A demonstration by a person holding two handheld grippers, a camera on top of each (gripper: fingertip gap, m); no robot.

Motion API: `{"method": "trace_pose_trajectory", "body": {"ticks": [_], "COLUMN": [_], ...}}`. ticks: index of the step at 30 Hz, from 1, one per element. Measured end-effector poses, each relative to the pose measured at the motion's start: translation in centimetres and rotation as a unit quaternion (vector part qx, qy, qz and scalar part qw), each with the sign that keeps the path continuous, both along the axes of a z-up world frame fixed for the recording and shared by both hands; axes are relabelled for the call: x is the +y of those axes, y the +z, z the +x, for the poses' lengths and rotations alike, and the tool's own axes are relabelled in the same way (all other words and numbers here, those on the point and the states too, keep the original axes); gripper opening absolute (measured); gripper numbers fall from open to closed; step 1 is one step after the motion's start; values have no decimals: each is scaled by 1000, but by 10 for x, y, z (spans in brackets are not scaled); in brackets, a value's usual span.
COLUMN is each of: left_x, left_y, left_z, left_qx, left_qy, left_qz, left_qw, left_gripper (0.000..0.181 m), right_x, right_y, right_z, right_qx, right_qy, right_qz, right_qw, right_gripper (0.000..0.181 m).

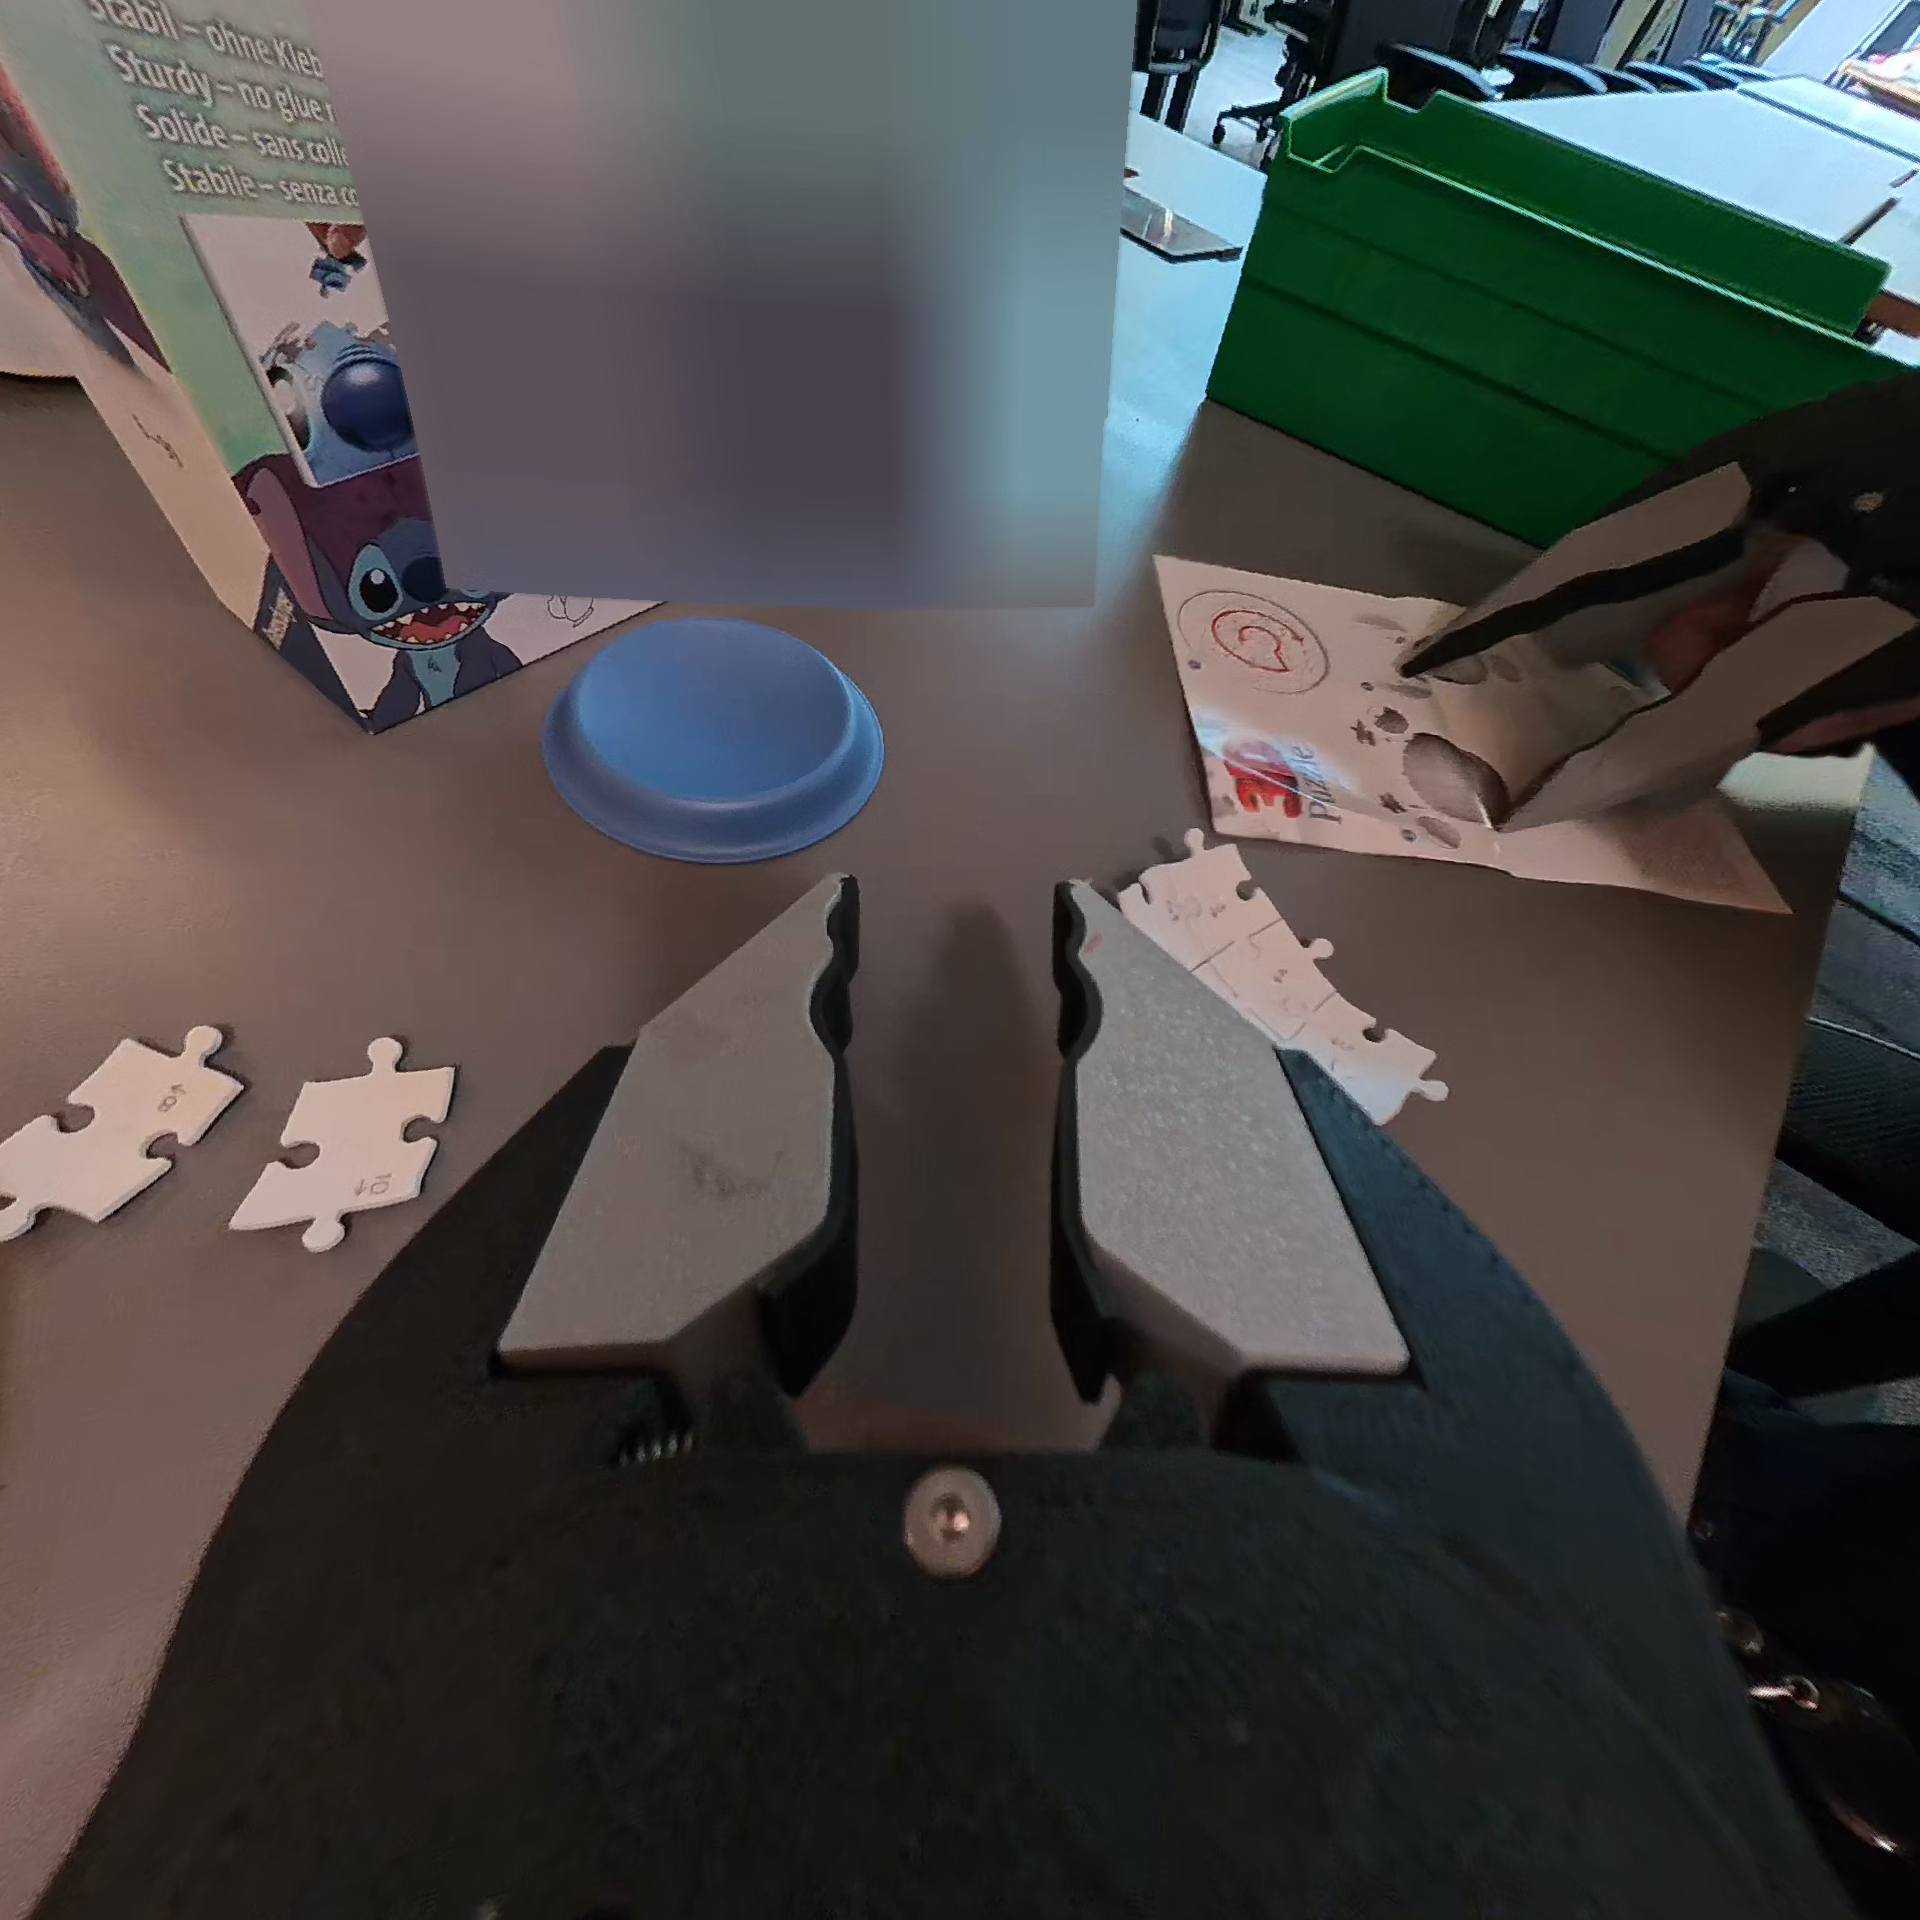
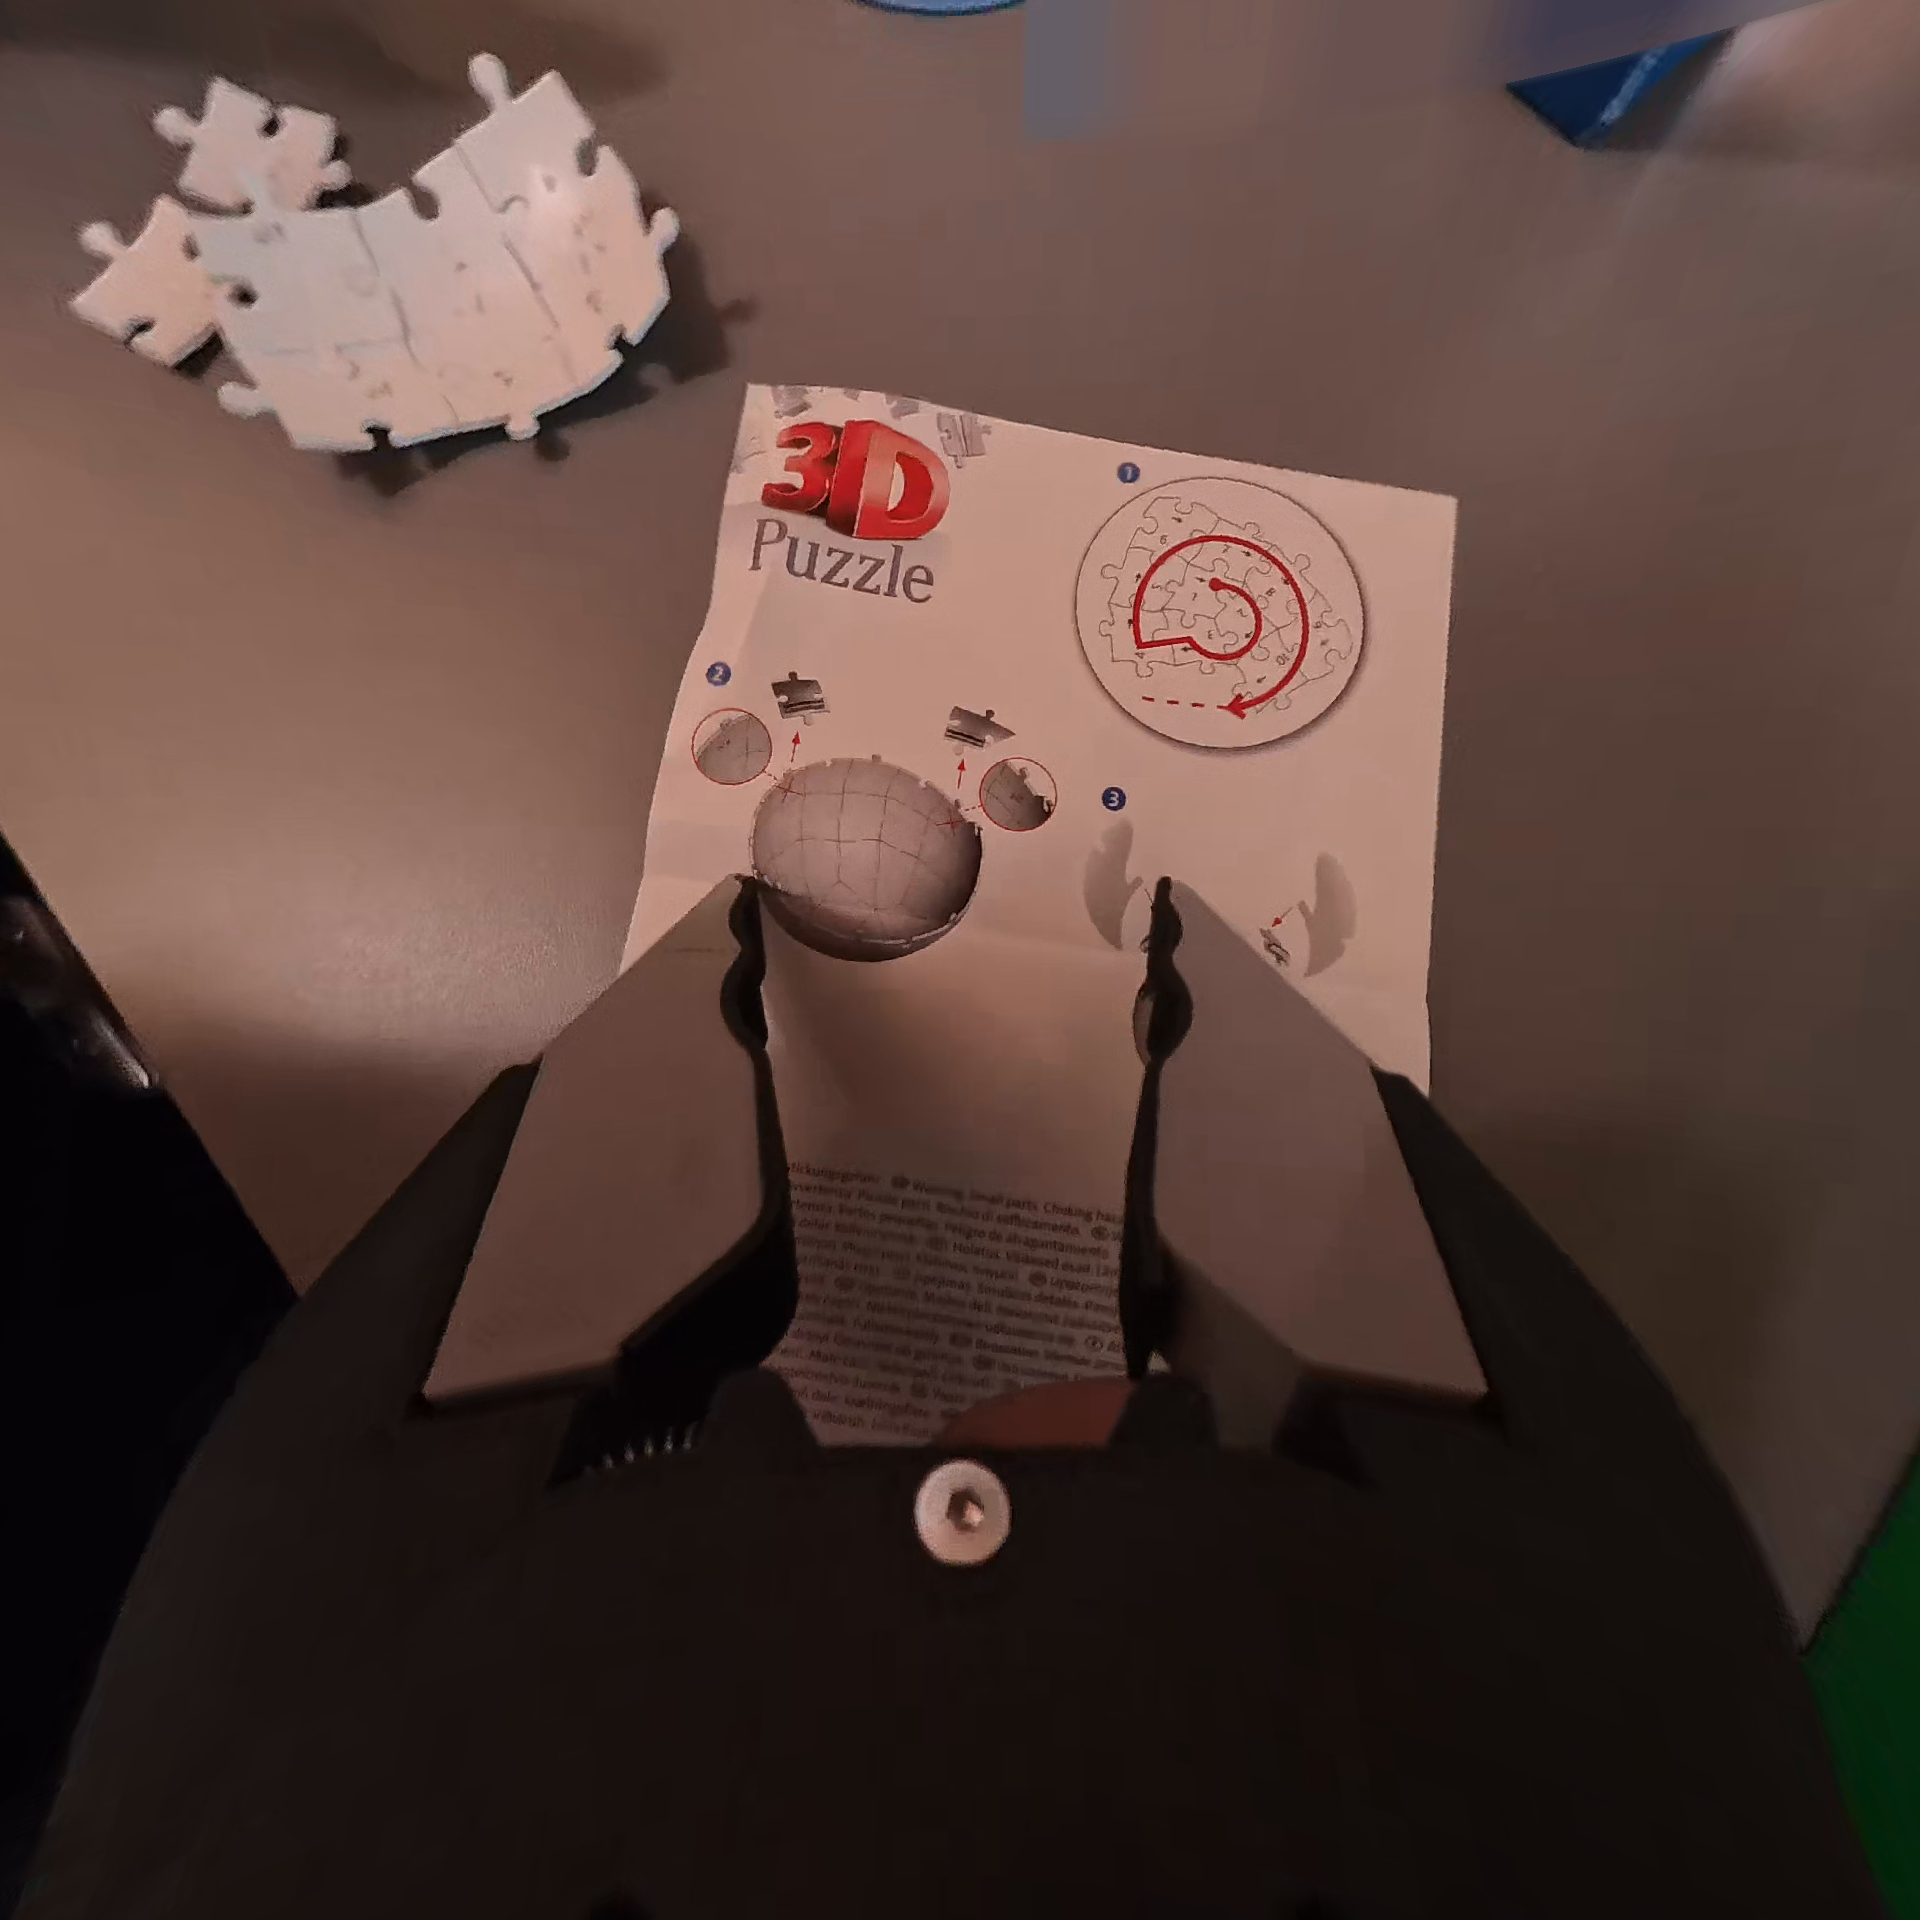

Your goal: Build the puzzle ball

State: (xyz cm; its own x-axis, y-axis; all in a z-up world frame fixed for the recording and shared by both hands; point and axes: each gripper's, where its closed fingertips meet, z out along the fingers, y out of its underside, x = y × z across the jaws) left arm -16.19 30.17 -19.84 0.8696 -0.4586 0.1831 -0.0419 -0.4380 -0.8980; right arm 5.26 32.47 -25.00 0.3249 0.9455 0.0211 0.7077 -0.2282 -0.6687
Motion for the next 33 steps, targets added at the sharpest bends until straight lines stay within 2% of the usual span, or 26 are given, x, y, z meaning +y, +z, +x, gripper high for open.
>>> {"method": "trace_pose_trajectory", "body": {"ticks": [3,6,9,11,15,23,27,29,33], "left_x": [0,0,0,0,-1,-1,-1,-1,-1], "left_y": [0,0,0,0,0,0,0,0,0], "left_z": [0,0,0,0,1,2,1,1,1], "left_qx": [-1,-3,-7,-10,-9,-8,-10,-11,-12], "left_qy": [-1,-2,-3,-4,-8,-9,-8,-7,-7], "left_qz": [-1,-3,-4,-5,-5,-4,-6,-6,-7], "left_qw": [1000,1000,1000,1000,1000,1000,1000,1000,1000], "left_gripper": [35,35,35,35,36,35,36,35,35], "right_x": [1,0,7,11,11,13,18,17,19], "right_y": [0,0,3,14,31,21,22,23,14], "right_z": [3,17,27,25,20,23,17,13,11], "right_qx": [-21,-84,-155,-155,-105,-67,-14,6,-8], "right_qy": [75,155,173,164,108,4,-49,-63,-76], "right_qz": [-8,-15,13,43,48,46,16,5,19], "right_qw": [997,984,973,973,987,997,999,998,997], "right_gripper": [70,62,53,54,60,65,67,67,72]}}
